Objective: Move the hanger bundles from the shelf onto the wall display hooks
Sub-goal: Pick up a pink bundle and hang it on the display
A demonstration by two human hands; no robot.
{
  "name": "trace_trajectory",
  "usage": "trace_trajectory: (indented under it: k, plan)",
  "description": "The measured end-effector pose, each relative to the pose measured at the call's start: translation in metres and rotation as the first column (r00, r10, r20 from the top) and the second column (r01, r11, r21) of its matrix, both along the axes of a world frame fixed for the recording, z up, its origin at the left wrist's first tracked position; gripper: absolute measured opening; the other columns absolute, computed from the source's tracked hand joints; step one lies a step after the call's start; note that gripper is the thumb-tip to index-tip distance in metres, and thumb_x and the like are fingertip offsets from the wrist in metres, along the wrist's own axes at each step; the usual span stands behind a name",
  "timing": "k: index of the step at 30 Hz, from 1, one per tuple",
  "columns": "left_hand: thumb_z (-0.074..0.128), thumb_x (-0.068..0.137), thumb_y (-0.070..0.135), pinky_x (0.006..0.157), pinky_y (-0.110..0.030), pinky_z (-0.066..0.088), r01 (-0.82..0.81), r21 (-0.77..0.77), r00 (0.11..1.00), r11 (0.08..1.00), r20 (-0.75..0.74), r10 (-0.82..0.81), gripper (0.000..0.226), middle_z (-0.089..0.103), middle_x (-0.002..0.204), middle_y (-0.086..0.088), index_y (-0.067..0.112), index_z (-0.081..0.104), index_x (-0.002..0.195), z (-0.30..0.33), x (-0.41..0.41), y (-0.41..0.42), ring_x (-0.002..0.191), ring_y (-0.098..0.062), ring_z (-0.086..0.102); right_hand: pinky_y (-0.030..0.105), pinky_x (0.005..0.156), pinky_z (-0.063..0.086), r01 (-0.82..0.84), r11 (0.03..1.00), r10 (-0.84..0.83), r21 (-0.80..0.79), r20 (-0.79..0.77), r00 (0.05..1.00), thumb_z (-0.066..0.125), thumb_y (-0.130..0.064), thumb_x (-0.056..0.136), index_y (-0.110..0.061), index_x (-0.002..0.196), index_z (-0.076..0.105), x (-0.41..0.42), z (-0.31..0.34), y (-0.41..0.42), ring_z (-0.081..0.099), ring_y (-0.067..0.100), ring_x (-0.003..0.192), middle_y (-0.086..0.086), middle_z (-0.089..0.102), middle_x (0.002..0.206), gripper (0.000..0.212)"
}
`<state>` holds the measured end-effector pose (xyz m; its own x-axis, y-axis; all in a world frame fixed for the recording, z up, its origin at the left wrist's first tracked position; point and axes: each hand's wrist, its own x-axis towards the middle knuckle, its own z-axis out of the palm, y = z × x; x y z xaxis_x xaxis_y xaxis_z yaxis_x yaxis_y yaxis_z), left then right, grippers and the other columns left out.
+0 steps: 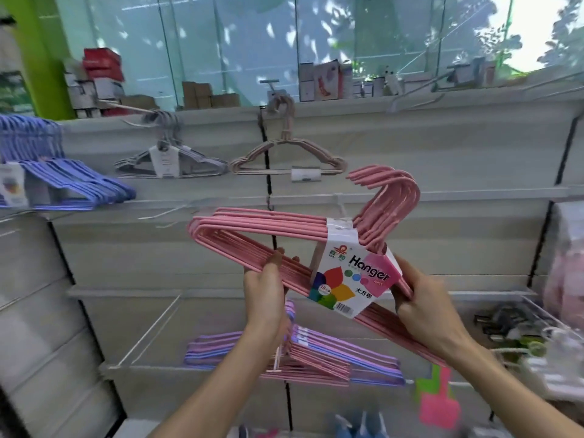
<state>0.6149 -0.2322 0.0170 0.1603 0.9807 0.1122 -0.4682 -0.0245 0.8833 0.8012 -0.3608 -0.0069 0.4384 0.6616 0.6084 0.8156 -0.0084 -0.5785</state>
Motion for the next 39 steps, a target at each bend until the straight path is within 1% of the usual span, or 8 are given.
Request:
trace_trajectory:
  k: [3, 7, 12, 18, 21, 28, 33, 39]
  plan:
    - [0.061, 0.096, 0.015, 0.091, -0.046, 0.056, 0.015, -0.003, 1.000, 1.000, -0.007, -0.015, 0.009, 0.077, 0.080, -0.002, 0.008, 0.066, 0.097, -0.011, -0.019, 0.021, 0.088, -0.024, 0.072, 0.026, 0.063, 0.040, -0.009, 1.000, 0.009, -0.016, -0.011, 1.000, 0.053, 0.016, 0.079, -0.025, 0.140, 0.055, -0.016, -0.010, 0.022, 0.060, 0.018, 0.082, 0.005, 0.073, 0.105, 0.073]
    - [0.065, 0.093, 0.011, 0.088, -0.045, 0.057, 0.071, -0.038, 0.997, 0.997, 0.021, -0.070, 0.020, 0.074, 0.092, -0.014, -0.002, 0.065, 0.109, -0.025, -0.036, 0.048, 0.093, -0.031, 0.071, 0.019, 0.064, 0.040, 0.015, 0.999, -0.017, -0.033, -0.053, 0.998, 0.052, 0.017, 0.079, -0.025, 0.139, 0.057, -0.030, -0.023, 0.042, 0.061, 0.018, 0.092, 0.004, 0.072, 0.113, 0.073]
    - [0.062, 0.093, 0.007, 0.089, -0.045, 0.056, 0.153, -0.054, 0.987, 0.987, 0.061, -0.150, 0.022, 0.074, 0.091, -0.016, -0.008, 0.064, 0.109, -0.041, -0.041, 0.073, 0.094, -0.033, 0.070, 0.028, 0.078, 0.043, 0.081, 0.995, -0.083, -0.054, -0.030, 0.996, 0.051, 0.016, 0.078, -0.021, 0.140, 0.056, -0.041, -0.038, 0.056, 0.063, 0.028, 0.110, 0.005, 0.070, 0.124, 0.072]
    - [0.063, 0.093, 0.012, 0.086, -0.048, 0.049, 0.240, -0.051, 0.971, 0.969, 0.001, -0.240, 0.008, 0.071, 0.087, -0.011, 0.005, 0.067, 0.095, -0.057, -0.039, 0.089, 0.093, -0.033, 0.062, 0.030, 0.079, 0.043, 0.195, 0.979, -0.197, -0.067, -0.029, 0.980, 0.056, 0.015, 0.077, -0.021, 0.139, 0.057, -0.038, -0.056, 0.058, 0.065, 0.030, 0.107, 0.007, 0.071, 0.121, 0.073]
    - [0.063, 0.093, 0.008, 0.097, -0.050, 0.050, 0.296, -0.058, 0.955, 0.953, 0.011, -0.296, 0.020, 0.072, 0.098, -0.015, -0.004, 0.065, 0.109, -0.058, -0.029, 0.092, 0.104, -0.036, 0.065, 0.031, 0.078, 0.044, 0.231, 0.971, -0.234, -0.065, -0.040, 0.971, 0.058, 0.014, 0.079, -0.024, 0.141, 0.056, -0.032, -0.060, 0.053, 0.066, 0.027, 0.104, 0.007, 0.073, 0.117, 0.072]
    - [0.058, 0.095, 0.006, 0.098, -0.044, 0.051, 0.395, -0.089, 0.919, 0.914, 0.058, -0.391, 0.034, 0.065, 0.118, -0.025, -0.007, 0.055, 0.127, -0.059, 0.012, 0.081, 0.111, -0.035, 0.063, 0.033, 0.088, 0.049, 0.291, 0.953, -0.293, -0.085, -0.016, 0.956, 0.057, 0.011, 0.078, -0.021, 0.142, 0.054, 0.003, -0.061, 0.033, 0.064, 0.023, 0.113, 0.004, 0.070, 0.123, 0.071]
    - [0.057, 0.094, 0.002, 0.085, -0.039, 0.049, 0.459, -0.167, 0.886, 0.873, 0.154, -0.437, 0.012, 0.063, 0.102, -0.017, 0.003, 0.061, 0.106, -0.059, 0.044, 0.071, 0.100, -0.028, 0.058, 0.028, 0.076, 0.043, 0.327, 0.938, -0.325, -0.114, 0.029, 0.945, 0.059, 0.008, 0.074, -0.027, 0.137, 0.056, 0.041, -0.061, 0.025, 0.065, 0.022, 0.104, 0.003, 0.073, 0.115, 0.073]
    - [0.054, 0.095, 0.002, 0.091, -0.040, 0.049, 0.483, -0.253, 0.869, 0.838, 0.258, -0.422, 0.012, 0.065, 0.088, -0.012, 0.009, 0.062, 0.090, -0.056, 0.078, 0.079, 0.093, -0.025, 0.060, 0.047, 0.084, 0.054, 0.274, 0.952, -0.269, -0.136, 0.056, 0.961, 0.053, -0.001, 0.079, -0.035, 0.138, 0.047, 0.079, -0.053, 0.035, 0.063, 0.026, 0.116, -0.001, 0.069, 0.126, 0.069]
